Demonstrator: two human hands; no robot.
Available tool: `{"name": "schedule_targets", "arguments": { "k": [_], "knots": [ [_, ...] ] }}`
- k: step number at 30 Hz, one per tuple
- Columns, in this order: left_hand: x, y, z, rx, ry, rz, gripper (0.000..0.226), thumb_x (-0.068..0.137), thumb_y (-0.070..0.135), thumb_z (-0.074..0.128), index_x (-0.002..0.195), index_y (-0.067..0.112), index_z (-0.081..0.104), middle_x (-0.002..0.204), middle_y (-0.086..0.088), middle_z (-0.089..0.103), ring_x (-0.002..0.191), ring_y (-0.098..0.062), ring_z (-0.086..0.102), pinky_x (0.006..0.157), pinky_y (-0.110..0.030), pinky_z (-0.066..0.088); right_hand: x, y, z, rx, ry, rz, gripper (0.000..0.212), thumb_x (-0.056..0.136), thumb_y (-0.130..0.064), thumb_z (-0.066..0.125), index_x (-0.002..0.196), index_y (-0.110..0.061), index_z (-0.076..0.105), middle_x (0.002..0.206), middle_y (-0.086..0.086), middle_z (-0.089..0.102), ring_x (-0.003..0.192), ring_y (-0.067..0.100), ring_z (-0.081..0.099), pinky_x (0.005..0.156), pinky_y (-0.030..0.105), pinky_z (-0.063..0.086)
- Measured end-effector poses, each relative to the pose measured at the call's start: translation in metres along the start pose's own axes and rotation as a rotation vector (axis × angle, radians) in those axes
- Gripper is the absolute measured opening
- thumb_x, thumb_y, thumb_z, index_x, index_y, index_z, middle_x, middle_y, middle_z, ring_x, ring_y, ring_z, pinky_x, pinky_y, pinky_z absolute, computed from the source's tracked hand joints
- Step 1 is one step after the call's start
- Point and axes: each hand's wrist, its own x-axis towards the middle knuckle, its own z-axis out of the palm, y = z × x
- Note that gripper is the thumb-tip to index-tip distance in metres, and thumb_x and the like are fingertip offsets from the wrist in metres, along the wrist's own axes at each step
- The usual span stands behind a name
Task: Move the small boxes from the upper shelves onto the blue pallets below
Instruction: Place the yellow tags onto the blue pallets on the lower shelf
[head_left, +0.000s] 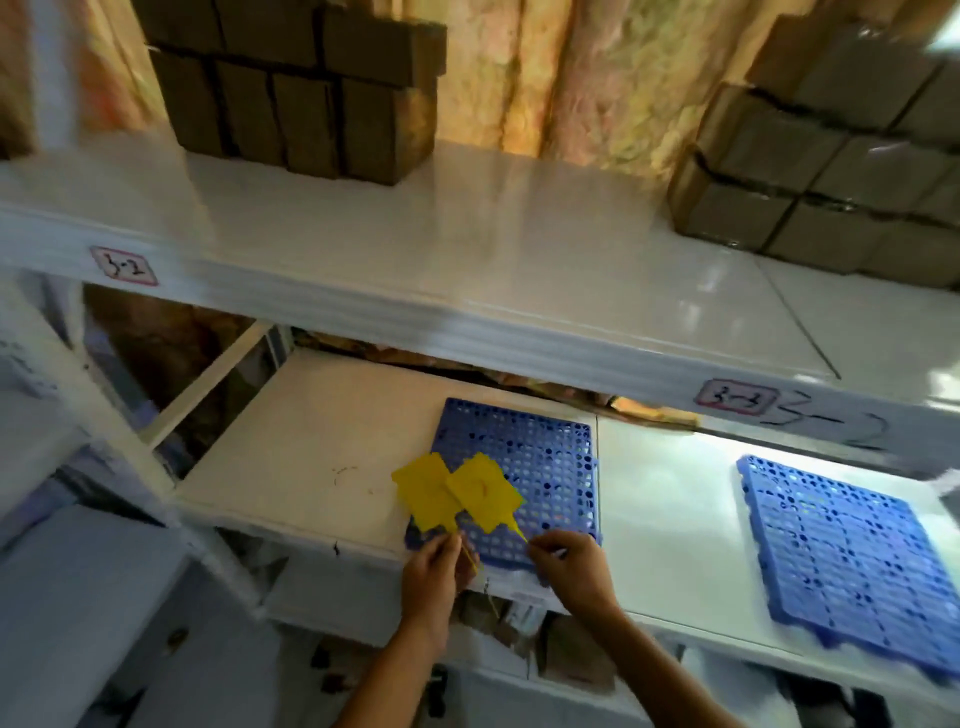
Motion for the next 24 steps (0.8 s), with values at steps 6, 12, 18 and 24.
{"name": "schedule_targets", "arguments": {
  "k": [6,12,18,24],
  "knots": [
    [-0.058,-0.03,0.015,-0.059,0.051,-0.037,0.022,0.101,0.019,0.06,0.089,0.005,0.073,0.086,-0.017,0.074,0.081,-0.025,0.069,0.07,-0.034,0.058,-0.015,0.033,-0.046,-0.009,-0.025,-0.027,0.019,0.085,-0.023,0.08,0.068,-0.034,0.077,0.071,-0.009,0.075,0.068,0.005,0.068,0.073,0.031,0.054],
    [-0.109,-0.039,0.06,-0.023,-0.002,0.012,0.02,0.101,0.014,0.06,0.086,0.008,0.072,0.09,-0.019,0.073,0.086,-0.029,0.067,0.085,-0.045,0.055,-0.071,0.057,-0.08,0.002,-0.021,-0.032,0.007,0.086,-0.026,0.082,0.08,-0.029,0.082,0.073,-0.015,0.073,0.073,0.002,0.069,0.069,0.021,0.05],
    [-0.166,-0.084,0.122,0.07,-0.153,0.019,0.019,0.101,0.012,0.059,0.087,0.011,0.072,0.074,-0.003,0.075,0.06,-0.006,0.07,0.055,-0.024,0.055,-0.144,0.099,-0.132,0.091,0.061,0.044,0.012,0.085,-0.021,0.081,0.075,-0.029,0.08,0.073,-0.008,0.077,0.068,0.005,0.07,0.07,0.03,0.058],
    [-0.228,-0.13,0.211,0.069,-0.304,-0.059,0.011,0.1,0.011,0.061,0.097,0.011,0.071,0.083,-0.008,0.075,0.07,-0.017,0.067,0.061,-0.029,0.052,-0.166,0.184,-0.224,0.045,0.18,0.119,0.002,0.083,-0.029,0.082,0.081,-0.029,0.081,0.073,-0.013,0.076,0.069,0.0,0.071,0.074,0.031,0.06]
  ]
}}
